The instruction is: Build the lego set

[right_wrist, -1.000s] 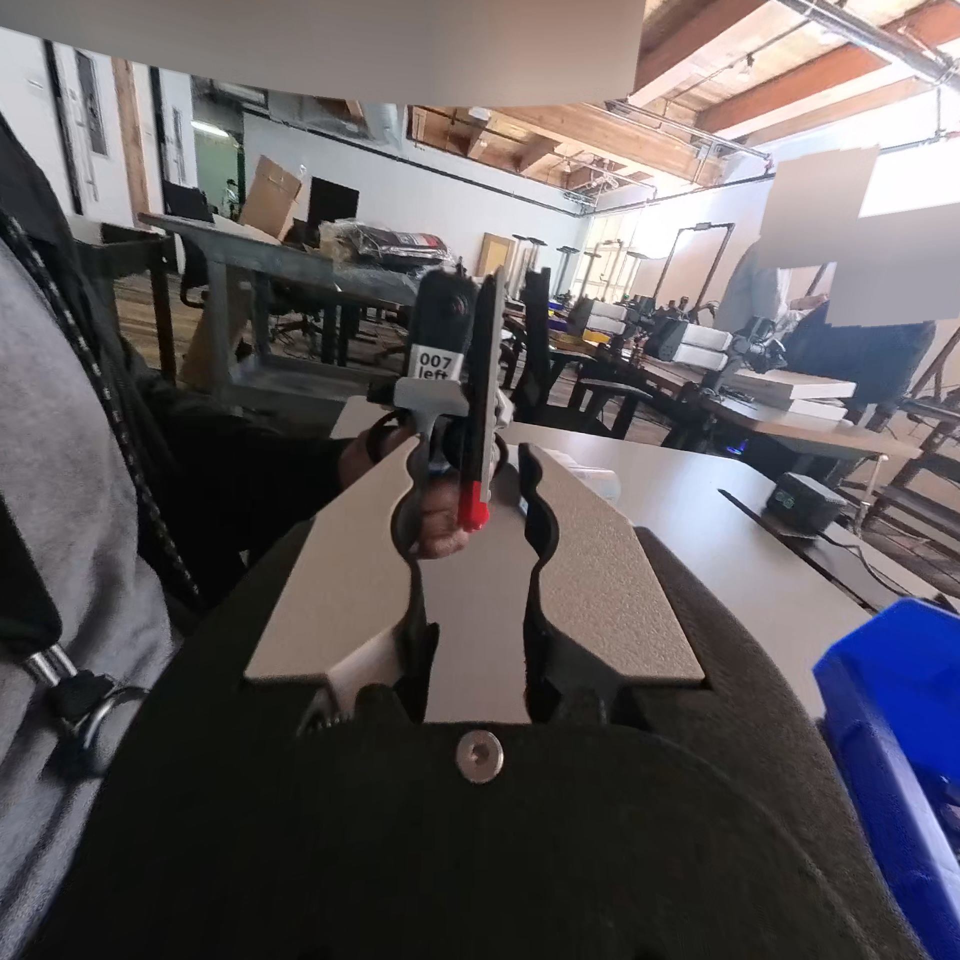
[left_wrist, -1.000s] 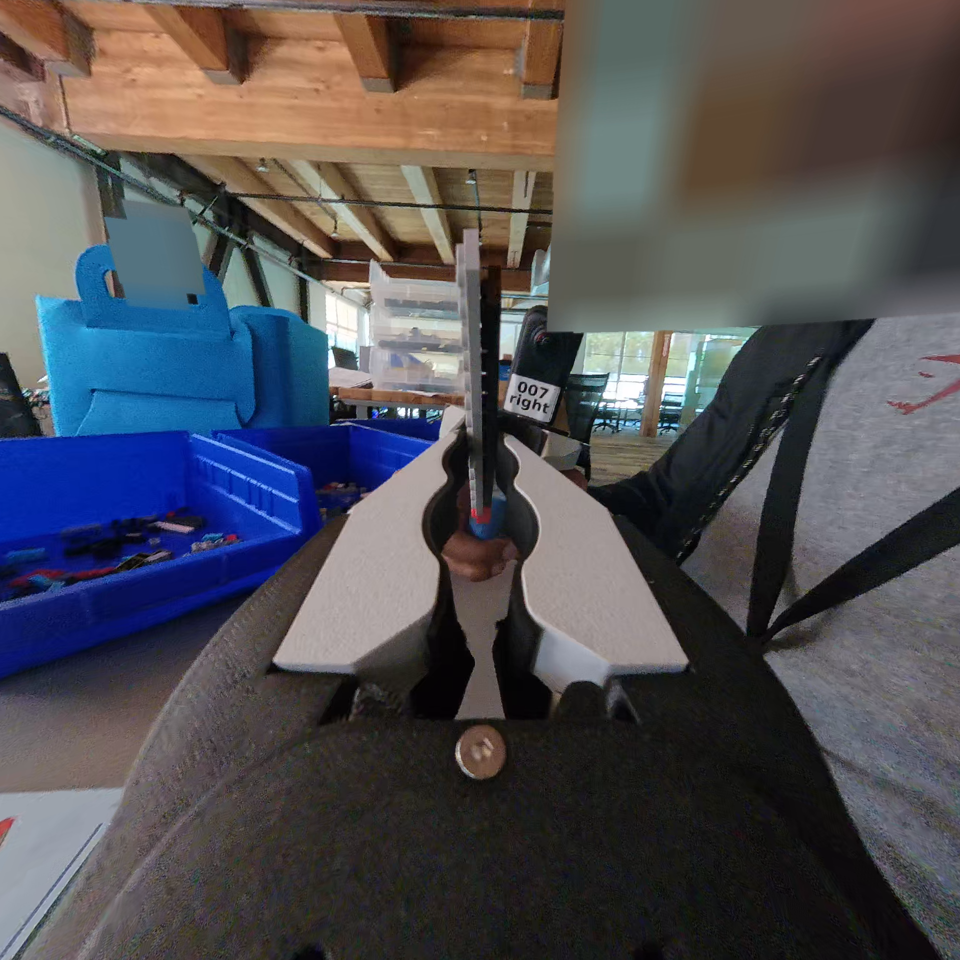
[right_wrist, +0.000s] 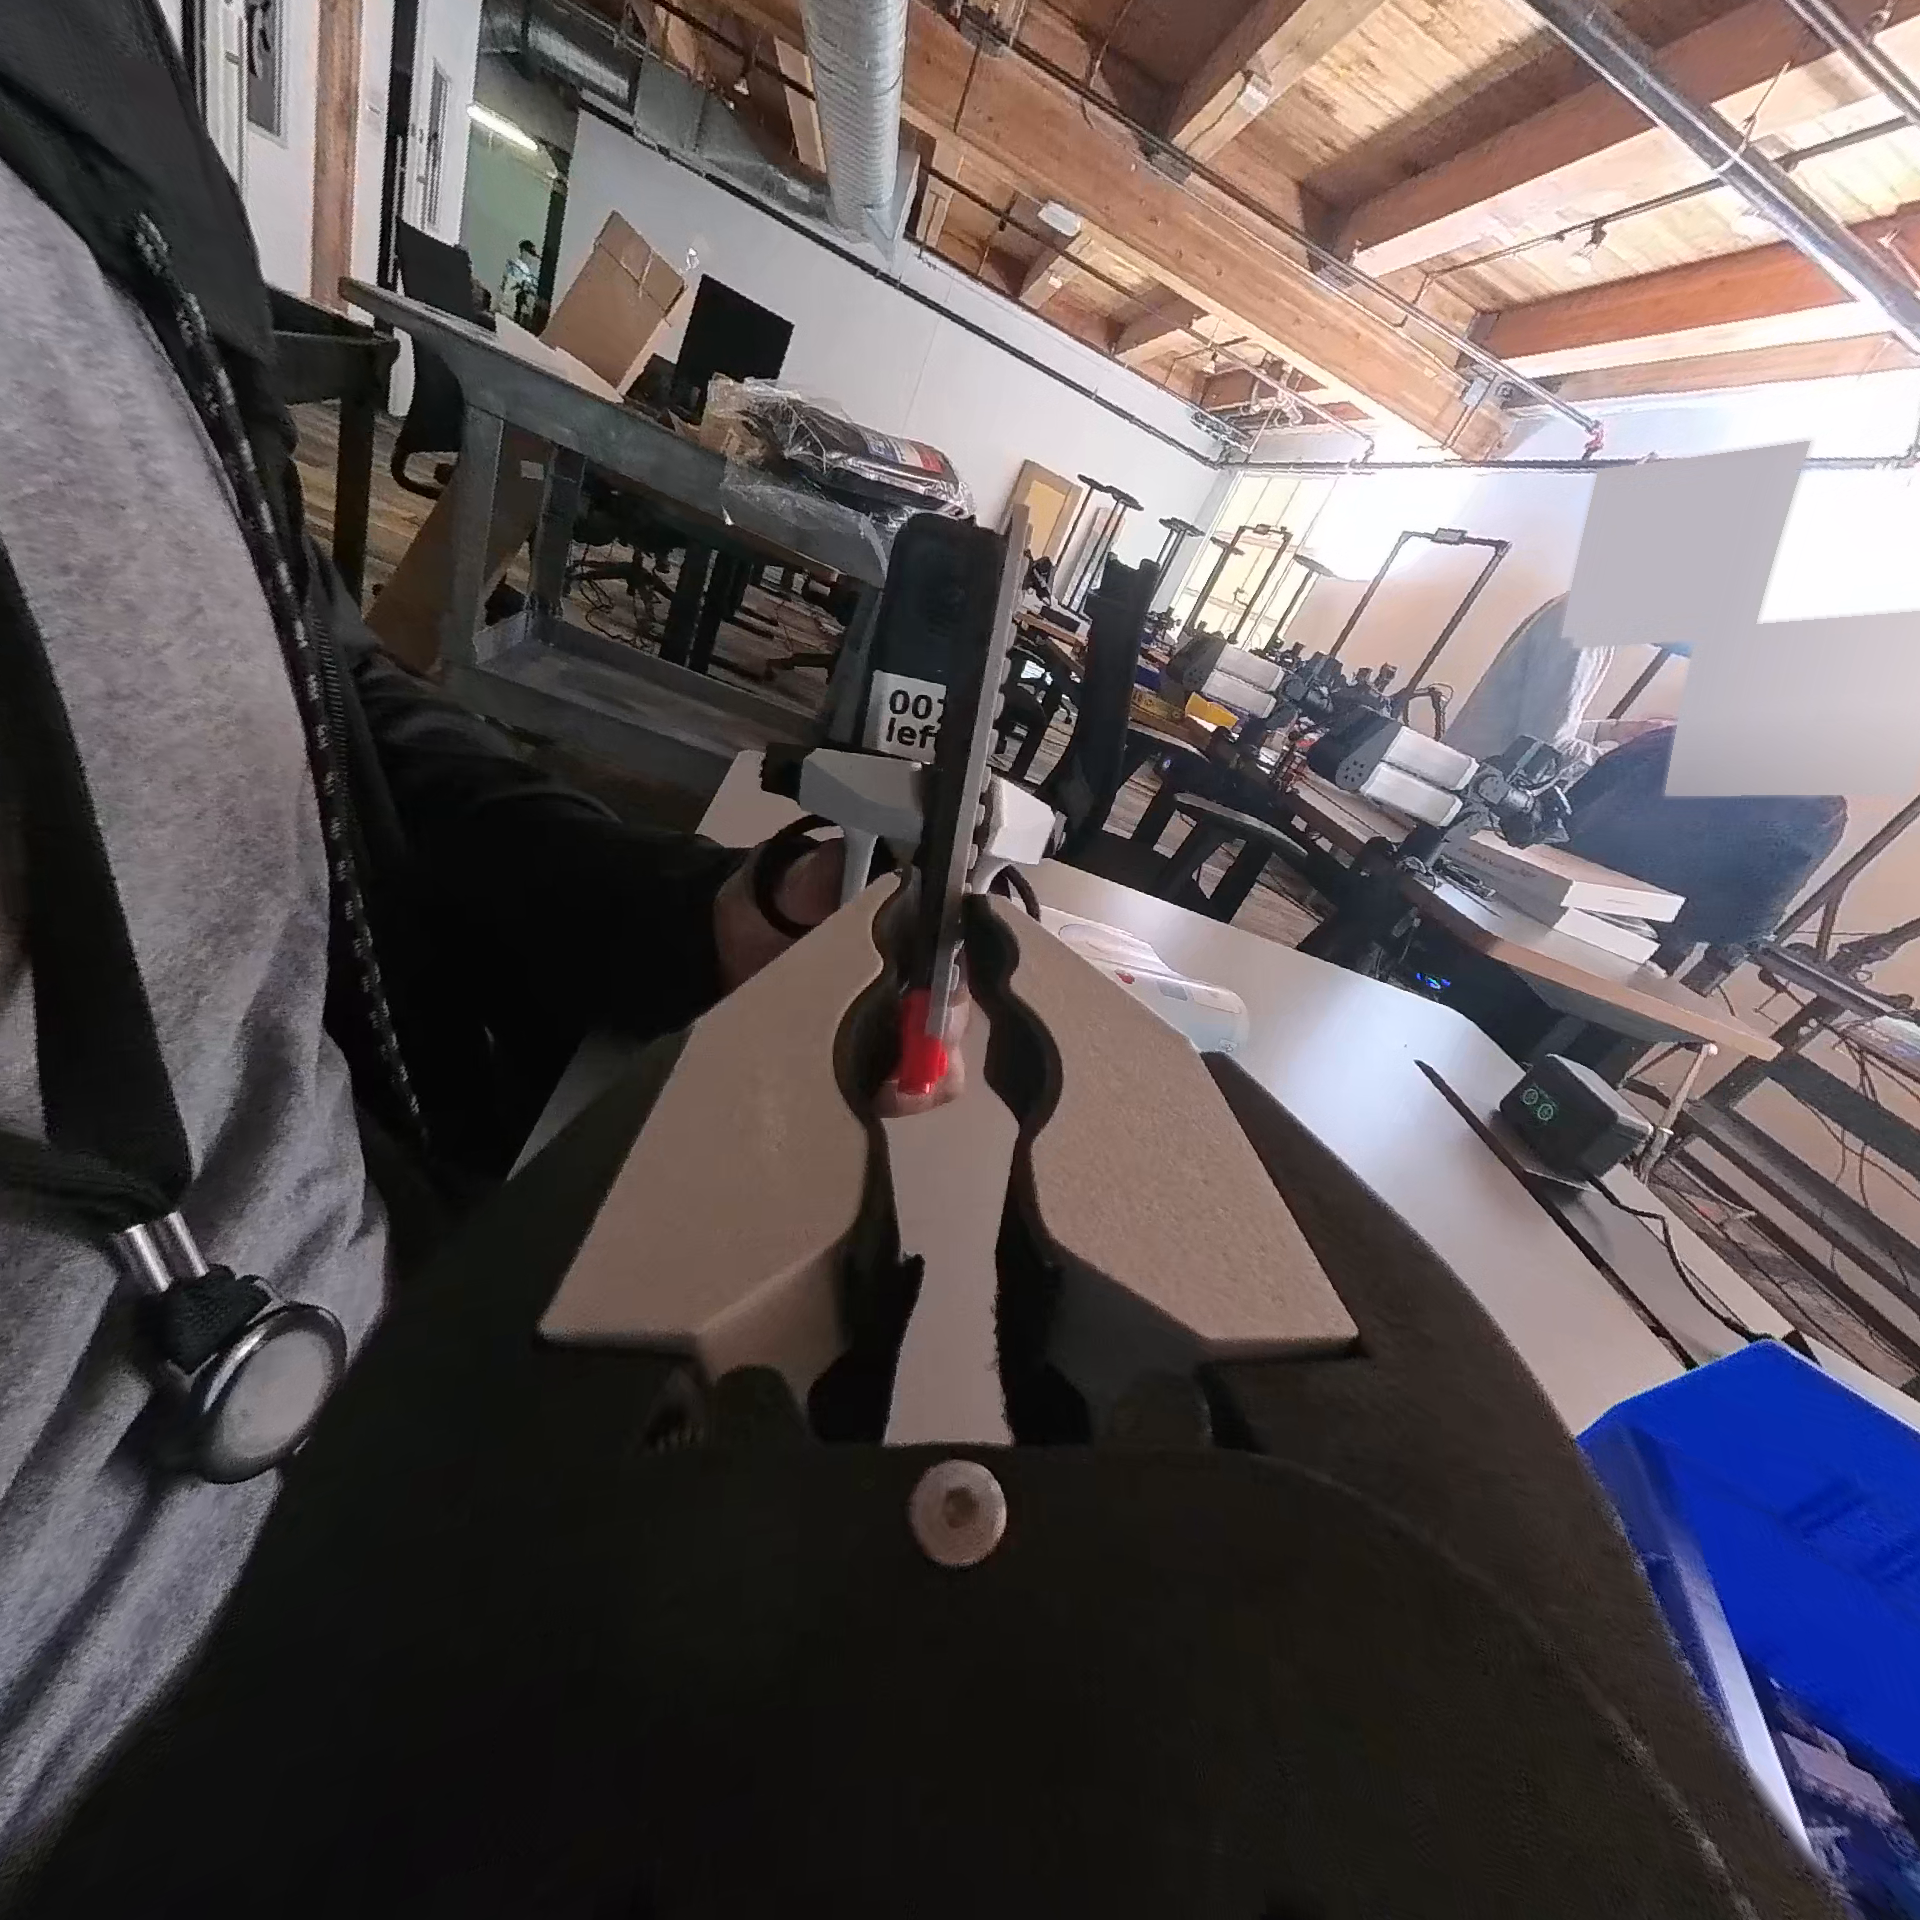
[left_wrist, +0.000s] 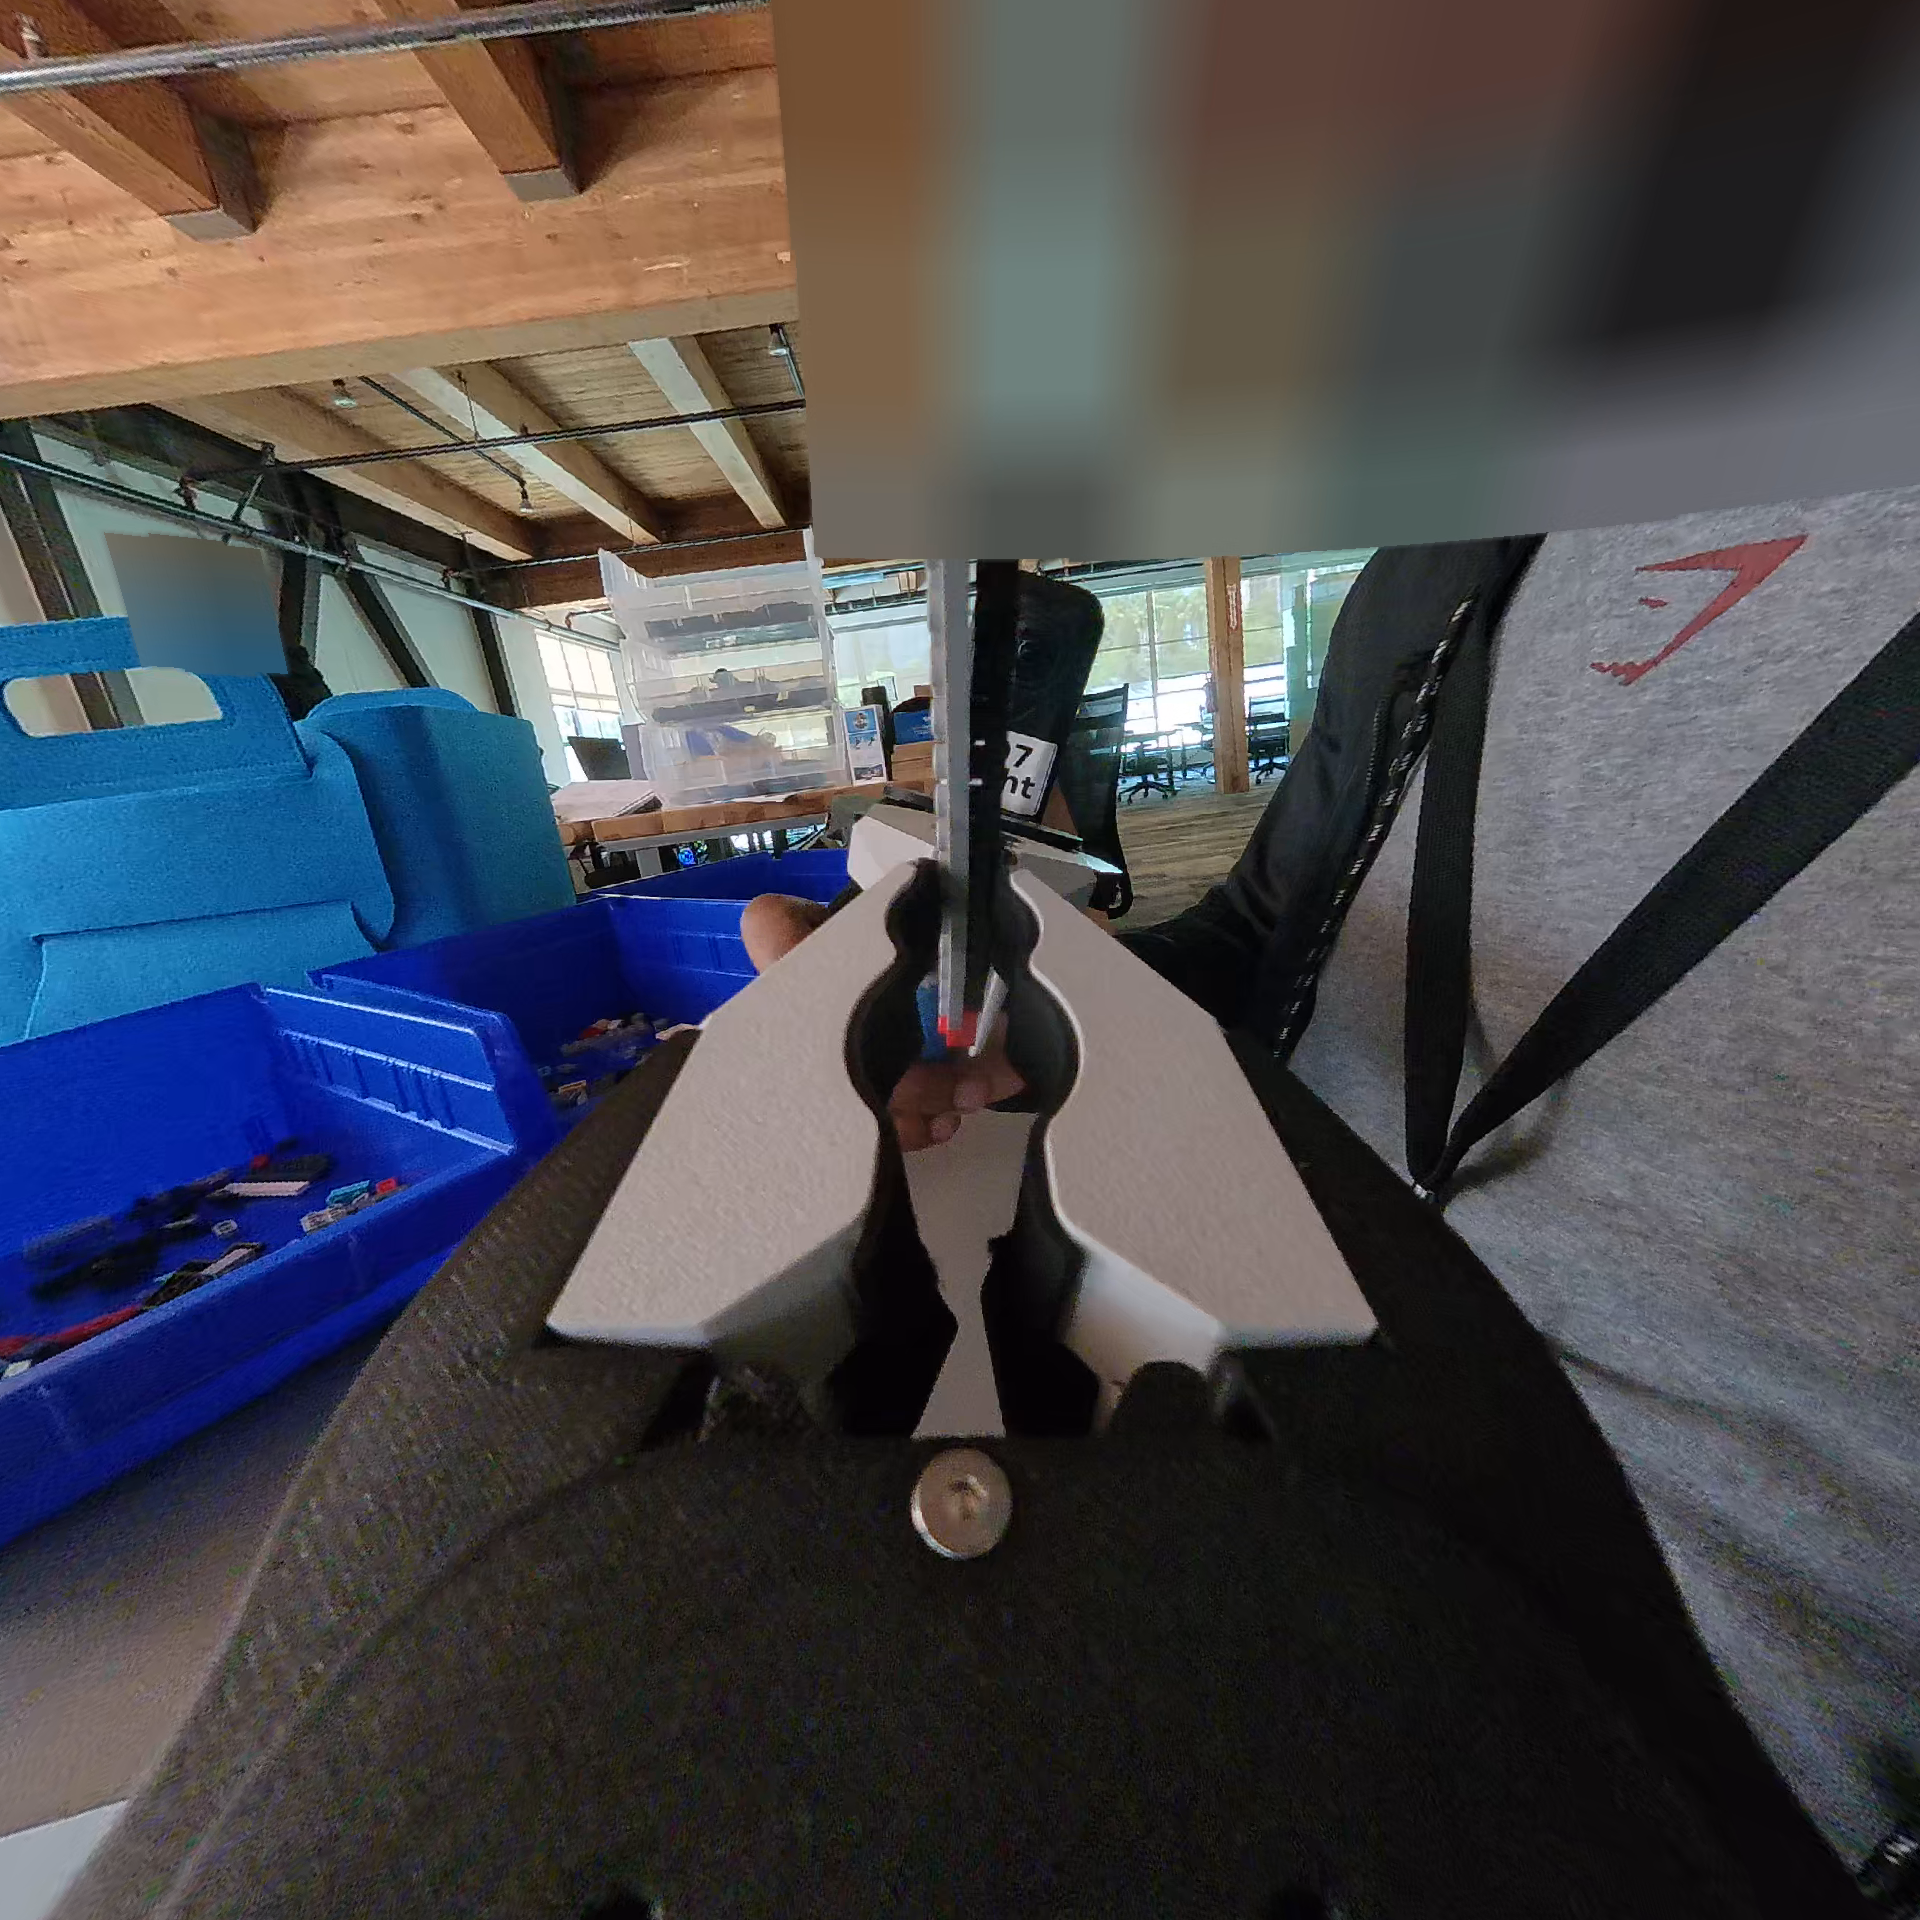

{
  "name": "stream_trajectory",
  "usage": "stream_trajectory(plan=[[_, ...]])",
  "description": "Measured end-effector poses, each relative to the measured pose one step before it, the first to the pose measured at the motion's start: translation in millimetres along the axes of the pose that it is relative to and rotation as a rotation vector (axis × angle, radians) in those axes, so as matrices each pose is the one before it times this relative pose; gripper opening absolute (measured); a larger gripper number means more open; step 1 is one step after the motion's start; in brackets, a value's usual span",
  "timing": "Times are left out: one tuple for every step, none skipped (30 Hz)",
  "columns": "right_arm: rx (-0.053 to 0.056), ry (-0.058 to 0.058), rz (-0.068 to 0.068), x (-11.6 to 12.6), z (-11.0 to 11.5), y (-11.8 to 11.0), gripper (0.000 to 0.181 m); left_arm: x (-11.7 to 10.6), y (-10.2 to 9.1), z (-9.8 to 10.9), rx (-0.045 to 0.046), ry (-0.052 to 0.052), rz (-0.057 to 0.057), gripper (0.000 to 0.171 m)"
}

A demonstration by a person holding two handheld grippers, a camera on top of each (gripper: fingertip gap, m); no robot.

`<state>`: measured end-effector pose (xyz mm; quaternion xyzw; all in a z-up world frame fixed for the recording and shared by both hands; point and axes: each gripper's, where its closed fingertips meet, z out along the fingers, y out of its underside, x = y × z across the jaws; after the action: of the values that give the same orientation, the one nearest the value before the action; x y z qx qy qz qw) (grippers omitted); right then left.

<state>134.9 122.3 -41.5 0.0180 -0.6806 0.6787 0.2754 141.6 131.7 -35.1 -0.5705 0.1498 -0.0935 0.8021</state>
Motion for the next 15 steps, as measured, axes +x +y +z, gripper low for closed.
stream_trajectory(plan=[[-0.0013, -0.0024, -0.0025, -0.50, -0.13, -0.07, 0.009, 0.70, 0.19, 0.01, -0.00112, 0.0044, -0.0016, 0.008], [-0.0029, -0.0001, -0.0019, -0.12, -0.09, 0.31, 0.009, 0.00, 0.36, 0.17, -0.00327, -0.0005, -0.0001, 0.008], [-0.0033, 0.0011, -0.0018, 0.05, -0.12, 0.37, 0.009, -0.35, 0.49, 0.10, -0.00313, -0.0032, 0.0030, 0.008], [-0.0018, -0.0025, -0.0014, -0.33, -0.26, 0.30, 0.009, 0.35, 0.50, 0.20, -0.00294, 0.0012, 0.0014, 0.008], [-0.0019, -0.0030, -0.0003, -0.26, -0.41, 0.21, 0.009, 0.44, 0.48, 0.31, -0.00258, 0.0010, -0.0008, 0.008], [-0.0049, -0.0019, -0.0013, -0.17, -0.24, 0.58, 0.009, -0.17, 0.68, 0.07, -0.00422, -0.0021, 0.0008, 0.008], [-0.0051, -0.0032, -0.0022, -0.49, -0.24, 0.52, 0.009, 0.41, 0.74, 0.06, -0.00402, 0.0018, 0.0007, 0.008], [-0.0027, -0.0006, -0.0035, -0.12, -0.10, 0.14, 0.009, 0.12, 0.09, 0.17, -0.00008, -0.0012, 0.0040, 0.008], [-0.0041, 0.0037, -0.0061, 0.60, -0.05, 0.10, 0.009, -0.70, -0.43, 0.07, 0.00255, -0.0062, 0.0013, 0.008], [-0.0072, 0.0050, -0.0097, 0.79, 0.26, 0.33, 0.010, -0.87, -0.18, -0.29, 0.00201, -0.0050, 0.0001, 0.008], [-0.0047, 0.0080, -0.0100, 0.96, 0.41, -0.17, 0.011, -1.01, -0.78, -0.16, 0.00376, -0.0070, 0.0026, 0.008], [0.0041, 0.0083, -0.0052, 0.60, 0.29, -1.14, 0.011, -0.11, -1.40, -0.15, 0.00849, -0.0023, 0.0050, 0.008], [0.0101, 0.0042, 0.0023, -0.33, 0.14, -1.81, 0.012, 0.85, -1.62, 0.06, 0.00992, 0.0048, 0.0004, 0.008], [0.0124, 0.0071, 0.0064, 0.37, -0.42, -1.90, 0.013, 0.37, -2.79, -0.74, 0.01801, 0.0020, 0.0011, 0.008], [0.0114, 0.0105, 0.0086, 1.33, -1.08, -1.53, 0.017, 0.38, -4.13, -1.66, 0.02339, 0.0018, -0.0006, 0.008]])
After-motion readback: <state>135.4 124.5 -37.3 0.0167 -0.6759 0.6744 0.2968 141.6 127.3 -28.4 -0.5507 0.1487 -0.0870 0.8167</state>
